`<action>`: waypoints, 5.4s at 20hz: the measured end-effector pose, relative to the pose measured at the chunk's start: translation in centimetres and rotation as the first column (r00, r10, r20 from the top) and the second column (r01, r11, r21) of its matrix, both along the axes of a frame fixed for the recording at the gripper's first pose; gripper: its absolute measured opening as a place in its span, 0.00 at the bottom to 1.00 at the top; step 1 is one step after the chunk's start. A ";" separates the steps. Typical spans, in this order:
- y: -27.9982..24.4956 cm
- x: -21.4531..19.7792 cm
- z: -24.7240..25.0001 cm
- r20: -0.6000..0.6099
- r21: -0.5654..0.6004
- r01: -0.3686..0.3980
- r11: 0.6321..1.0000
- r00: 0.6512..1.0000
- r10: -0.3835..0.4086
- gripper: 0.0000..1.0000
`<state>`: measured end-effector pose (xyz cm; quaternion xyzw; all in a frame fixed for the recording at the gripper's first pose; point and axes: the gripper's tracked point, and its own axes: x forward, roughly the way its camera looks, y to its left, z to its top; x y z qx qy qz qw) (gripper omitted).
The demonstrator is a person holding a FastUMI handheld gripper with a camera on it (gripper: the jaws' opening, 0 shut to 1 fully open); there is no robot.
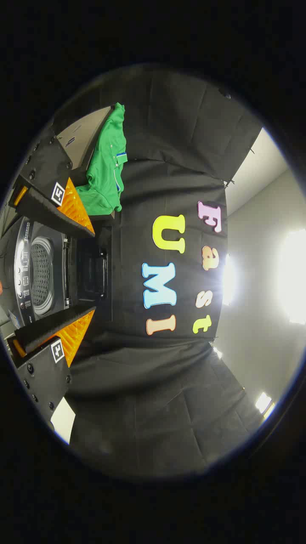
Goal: Put the clothes into the washing machine and then close the washing machine lid.
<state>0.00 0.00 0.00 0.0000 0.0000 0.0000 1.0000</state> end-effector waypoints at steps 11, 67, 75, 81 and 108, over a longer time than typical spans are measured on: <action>-1.3 -0.8 -0.2 -0.006 0.017 0.012 1.000 1.000 -0.012 0.97; 31.7 13.2 5.8 -0.354 0.136 -0.526 0.840 0.766 0.537 0.98; 35.0 14.9 2.2 -0.479 0.107 -0.515 0.851 0.723 0.498 0.98; 36.4 15.7 -0.5 -0.553 0.113 -0.505 0.856 0.684 0.477 0.97; 38.4 16.3 -3.1 -0.562 0.260 -0.550 0.794 0.583 0.587 0.02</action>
